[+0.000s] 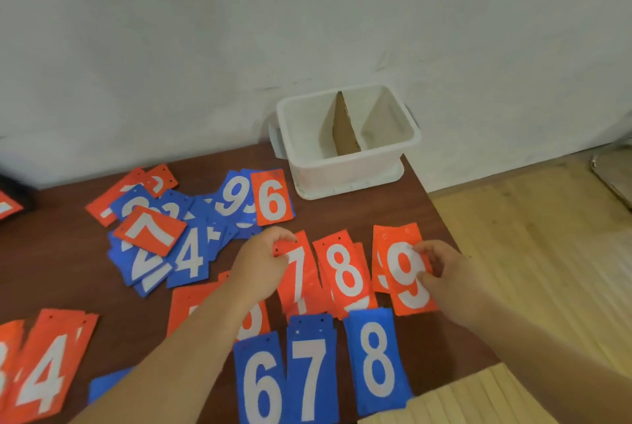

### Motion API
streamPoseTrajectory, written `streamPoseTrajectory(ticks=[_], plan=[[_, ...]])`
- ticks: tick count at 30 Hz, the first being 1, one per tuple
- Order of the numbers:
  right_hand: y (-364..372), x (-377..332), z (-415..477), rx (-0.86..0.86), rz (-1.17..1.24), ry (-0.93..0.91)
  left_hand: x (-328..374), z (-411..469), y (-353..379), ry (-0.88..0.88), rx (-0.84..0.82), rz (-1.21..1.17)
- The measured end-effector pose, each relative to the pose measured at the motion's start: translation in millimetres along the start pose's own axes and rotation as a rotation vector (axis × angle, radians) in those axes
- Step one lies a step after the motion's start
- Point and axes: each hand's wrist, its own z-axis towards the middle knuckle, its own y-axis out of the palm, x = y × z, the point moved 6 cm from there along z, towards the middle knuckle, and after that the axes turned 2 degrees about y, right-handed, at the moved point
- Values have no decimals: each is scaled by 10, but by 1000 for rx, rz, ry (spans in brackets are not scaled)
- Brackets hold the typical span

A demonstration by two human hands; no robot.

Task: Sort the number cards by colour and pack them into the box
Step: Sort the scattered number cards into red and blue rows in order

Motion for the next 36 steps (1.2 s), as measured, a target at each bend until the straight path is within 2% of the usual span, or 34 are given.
streamPoseTrajectory(ticks=[6, 10, 15, 19, 22, 26, 29, 36], plan=[[197, 260, 446, -63, -91, 31, -82, 316, 176, -32, -5, 84], [310, 318, 538, -67, -246, 41, -123, 396, 161, -37, -1, 109], [325, 322, 540, -26, -414, 16, -240, 399, 295, 6, -97, 257], [288, 236, 531, -2, -415, 5, -270, 350, 415, 63, -38, 518], [275, 75, 499, -4, -378, -32, -257, 255, 332, 52, 34, 558], [311, -353, 442, -39, -365, -127, -268, 56, -19, 44, 114, 531], [387, -822, 404, -53, -326, -264, -380, -134, -453, -24, 182, 499], [953, -1880, 338, -145, -313, -478, -1038, -675, -1567, -190, 351, 460]])
